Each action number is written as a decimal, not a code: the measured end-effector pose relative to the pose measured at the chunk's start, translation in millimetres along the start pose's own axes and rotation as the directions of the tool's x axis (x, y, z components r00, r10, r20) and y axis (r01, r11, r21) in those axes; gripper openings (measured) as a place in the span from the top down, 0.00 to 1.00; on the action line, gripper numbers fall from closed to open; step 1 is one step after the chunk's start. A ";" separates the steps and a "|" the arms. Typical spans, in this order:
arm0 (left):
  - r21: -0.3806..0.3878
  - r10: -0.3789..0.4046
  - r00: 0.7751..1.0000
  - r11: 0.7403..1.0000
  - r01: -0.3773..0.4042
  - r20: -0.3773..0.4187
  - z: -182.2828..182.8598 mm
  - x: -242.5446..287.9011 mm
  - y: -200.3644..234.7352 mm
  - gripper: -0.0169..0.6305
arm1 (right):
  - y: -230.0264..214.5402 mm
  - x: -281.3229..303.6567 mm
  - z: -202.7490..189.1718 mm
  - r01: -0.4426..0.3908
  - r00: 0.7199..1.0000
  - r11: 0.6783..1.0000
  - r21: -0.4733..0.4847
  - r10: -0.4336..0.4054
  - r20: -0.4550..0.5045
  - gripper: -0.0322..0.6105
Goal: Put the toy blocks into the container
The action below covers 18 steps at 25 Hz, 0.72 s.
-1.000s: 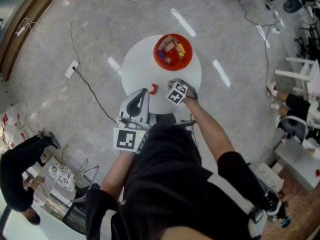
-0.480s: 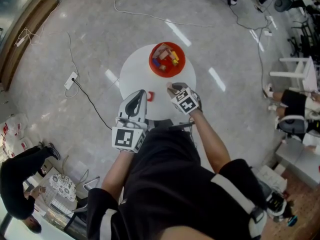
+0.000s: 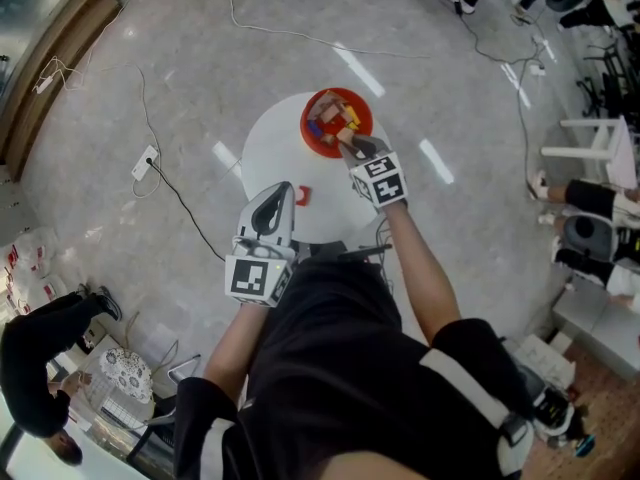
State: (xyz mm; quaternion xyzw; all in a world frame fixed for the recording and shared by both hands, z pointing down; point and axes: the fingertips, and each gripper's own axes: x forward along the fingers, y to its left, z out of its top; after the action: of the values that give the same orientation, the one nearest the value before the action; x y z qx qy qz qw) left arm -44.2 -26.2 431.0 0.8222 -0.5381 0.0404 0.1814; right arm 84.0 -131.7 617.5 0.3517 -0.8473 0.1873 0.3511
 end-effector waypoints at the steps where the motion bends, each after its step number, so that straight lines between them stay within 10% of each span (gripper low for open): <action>1: -0.001 0.003 1.000 1.000 -0.003 -0.006 -1.0 -1.2 1.1 0.98 | -4.5 6.3 0.4 0.013 1.000 1.000 0.006 -0.013 -0.008 0.84; 18: -0.058 0.026 0.999 0.998 -0.025 0.031 -4.3 -7.0 11.6 0.98 | -14.6 33.7 -12.9 0.064 0.997 0.997 0.053 -0.061 -0.051 0.82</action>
State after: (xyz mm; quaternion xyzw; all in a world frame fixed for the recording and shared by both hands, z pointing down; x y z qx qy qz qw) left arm -57.0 -22.7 436.1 0.8102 -0.5522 0.0142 0.1961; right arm 83.6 -150.0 651.8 0.3828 -0.8215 0.2078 0.3679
